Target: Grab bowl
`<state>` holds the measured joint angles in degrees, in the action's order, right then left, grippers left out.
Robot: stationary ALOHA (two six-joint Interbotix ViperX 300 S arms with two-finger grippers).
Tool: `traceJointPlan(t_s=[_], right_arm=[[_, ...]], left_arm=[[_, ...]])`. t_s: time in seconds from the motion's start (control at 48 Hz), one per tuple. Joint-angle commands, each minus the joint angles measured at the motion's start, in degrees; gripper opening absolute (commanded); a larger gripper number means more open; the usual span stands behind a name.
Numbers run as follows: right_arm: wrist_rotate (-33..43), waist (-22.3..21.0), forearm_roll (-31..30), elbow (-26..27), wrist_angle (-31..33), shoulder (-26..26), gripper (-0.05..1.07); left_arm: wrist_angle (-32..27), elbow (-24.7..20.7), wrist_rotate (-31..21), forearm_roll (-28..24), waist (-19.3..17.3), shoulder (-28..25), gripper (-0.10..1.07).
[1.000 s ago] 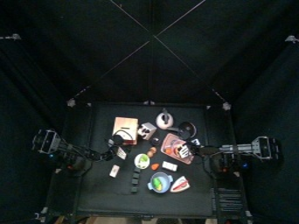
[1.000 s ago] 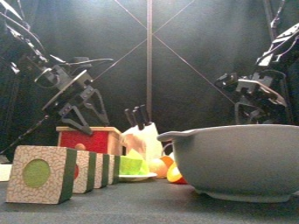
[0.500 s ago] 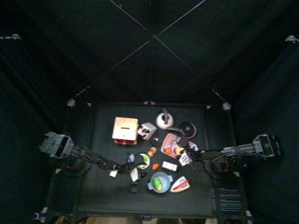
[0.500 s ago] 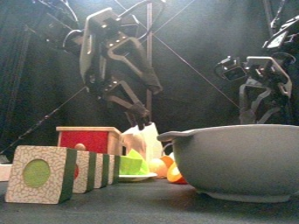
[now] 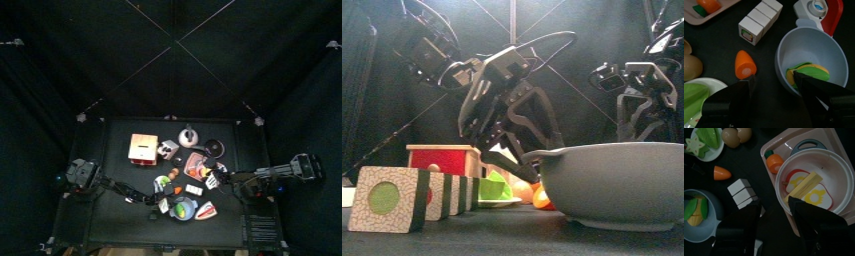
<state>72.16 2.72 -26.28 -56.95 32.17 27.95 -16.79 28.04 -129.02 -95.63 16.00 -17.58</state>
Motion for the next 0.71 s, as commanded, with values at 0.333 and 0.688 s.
traceJointPlan(t_s=[0.333,0.688], right_arm=[[0.0,0.09,0.35,-0.18,-0.18,0.44,0.83],[0.0,0.18,0.7,0.09,-0.18,0.35,0.83]], left_arm=[[-5.1,-0.44,0.35,2.72,-0.53,1.93,0.49],[-5.19,1.05,0.35,2.37,-0.53,6.33,0.41]])
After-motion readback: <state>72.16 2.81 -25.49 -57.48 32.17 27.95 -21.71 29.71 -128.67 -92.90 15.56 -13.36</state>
